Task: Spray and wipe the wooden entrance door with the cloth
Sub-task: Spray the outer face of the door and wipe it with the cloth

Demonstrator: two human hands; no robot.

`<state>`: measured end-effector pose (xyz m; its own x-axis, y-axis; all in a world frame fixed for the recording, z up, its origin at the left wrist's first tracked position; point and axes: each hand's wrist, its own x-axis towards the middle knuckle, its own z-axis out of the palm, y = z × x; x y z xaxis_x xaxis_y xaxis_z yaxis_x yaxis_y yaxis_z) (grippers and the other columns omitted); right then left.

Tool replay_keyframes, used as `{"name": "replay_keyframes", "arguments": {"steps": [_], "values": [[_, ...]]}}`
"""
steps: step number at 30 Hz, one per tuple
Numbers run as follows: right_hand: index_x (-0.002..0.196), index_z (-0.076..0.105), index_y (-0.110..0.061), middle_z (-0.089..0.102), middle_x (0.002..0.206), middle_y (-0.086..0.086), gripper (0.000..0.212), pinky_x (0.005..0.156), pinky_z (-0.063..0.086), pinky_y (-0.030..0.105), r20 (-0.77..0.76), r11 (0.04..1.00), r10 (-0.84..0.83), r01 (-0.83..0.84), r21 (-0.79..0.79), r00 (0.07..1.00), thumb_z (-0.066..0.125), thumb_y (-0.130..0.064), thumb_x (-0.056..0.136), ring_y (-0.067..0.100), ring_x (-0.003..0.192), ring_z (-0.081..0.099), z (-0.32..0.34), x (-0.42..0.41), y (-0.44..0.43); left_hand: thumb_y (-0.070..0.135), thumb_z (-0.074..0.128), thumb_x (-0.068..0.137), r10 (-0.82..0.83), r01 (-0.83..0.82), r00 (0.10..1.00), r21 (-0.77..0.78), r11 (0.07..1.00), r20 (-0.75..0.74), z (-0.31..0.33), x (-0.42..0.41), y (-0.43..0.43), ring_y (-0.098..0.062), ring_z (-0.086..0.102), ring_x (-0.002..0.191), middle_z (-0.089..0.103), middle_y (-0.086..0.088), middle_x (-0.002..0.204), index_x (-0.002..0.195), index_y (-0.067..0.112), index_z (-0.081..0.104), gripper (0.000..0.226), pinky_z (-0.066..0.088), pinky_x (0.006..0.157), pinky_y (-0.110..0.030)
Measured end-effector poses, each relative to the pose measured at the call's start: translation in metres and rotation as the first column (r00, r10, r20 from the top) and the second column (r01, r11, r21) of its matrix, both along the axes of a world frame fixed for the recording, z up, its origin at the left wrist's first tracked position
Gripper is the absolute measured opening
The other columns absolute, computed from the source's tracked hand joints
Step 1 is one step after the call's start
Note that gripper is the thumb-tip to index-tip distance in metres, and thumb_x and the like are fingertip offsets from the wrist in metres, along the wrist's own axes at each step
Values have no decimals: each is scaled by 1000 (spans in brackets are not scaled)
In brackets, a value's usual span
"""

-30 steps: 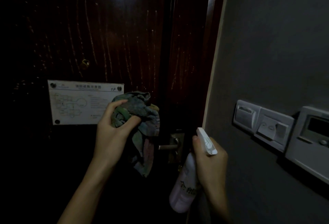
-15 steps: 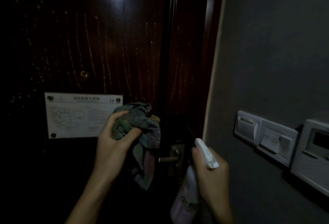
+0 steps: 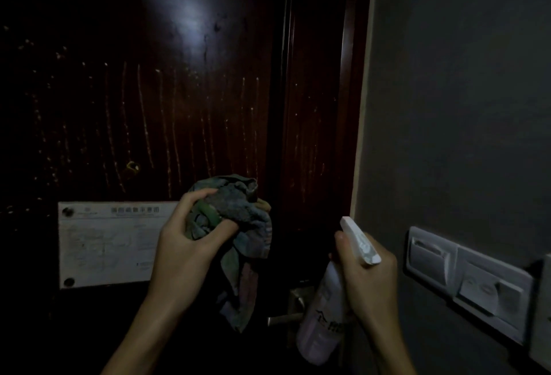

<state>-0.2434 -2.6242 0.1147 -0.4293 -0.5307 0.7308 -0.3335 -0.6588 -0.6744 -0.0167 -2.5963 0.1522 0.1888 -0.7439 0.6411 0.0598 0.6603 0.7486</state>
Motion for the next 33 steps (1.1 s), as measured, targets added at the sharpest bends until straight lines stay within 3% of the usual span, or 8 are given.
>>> {"name": "replay_keyframes", "arguments": {"steps": [4,9,13,17,22,25,29,33], "values": [[78,62,11,63,69,25,25,56,47,44,-43,999,25,-27,-41,999,67,-10,91,37,64,60,24,-2,-17,4,70,87,-27,28,1000,-25,999,14,16,2,-17,-6,74,84,76,12,93,107,29,67,33,56,63,-15],[66,57,11,60,57,18,31,46,41,27,43,996,23,-19,-91,999,67,-6,90,14,49,52,43,-5,-35,6,71,87,-41,42,999,-48,998,32,32,5,-41,-1,72,84,75,18,93,107,31,67,33,54,64,-12],[71,68,-11,68,64,7,30,54,47,22,57,993,85,-80,-88,995,74,-37,84,9,58,59,51,-4,-49,6,70,87,-75,77,996,-46,996,37,40,6,-54,-2,73,84,76,18,93,107,31,67,32,57,66,-15],[72,69,-10,71,64,-1,21,55,48,15,-38,999,30,-32,-33,999,68,-20,91,7,55,59,57,-3,-48,4,70,87,-72,74,996,-44,996,45,44,7,-62,-7,73,86,76,13,94,106,30,67,32,60,72,-26],[76,61,15,61,66,29,26,51,41,26,17,986,-4,7,-169,1000,67,-6,90,36,54,52,69,1,-44,5,70,87,-90,92,995,-49,995,42,47,7,-59,-7,74,86,76,11,96,107,30,68,32,59,68,-19],[77,62,13,64,66,24,26,52,42,25,-1,986,-3,3,-168,1000,67,-8,91,26,56,56,75,-2,-37,5,69,88,-96,98,995,-56,994,40,50,6,-50,-7,74,84,77,12,94,106,29,68,31,57,66,-16],[73,63,14,63,64,27,25,49,42,26,40,974,-40,48,-221,998,66,-3,91,31,54,59,78,-3,-22,3,69,87,-85,87,996,-71,994,40,55,0,-31,-4,73,81,77,14,91,106,27,68,31,56,64,-15],[74,64,5,64,68,20,24,53,44,32,-22,983,-23,18,-185,999,67,-12,91,16,59,56,82,-9,-3,5,69,88,-80,83,996,-76,994,50,58,-6,-9,-5,73,81,76,15,91,105,31,67,31,57,63,-16]]}}
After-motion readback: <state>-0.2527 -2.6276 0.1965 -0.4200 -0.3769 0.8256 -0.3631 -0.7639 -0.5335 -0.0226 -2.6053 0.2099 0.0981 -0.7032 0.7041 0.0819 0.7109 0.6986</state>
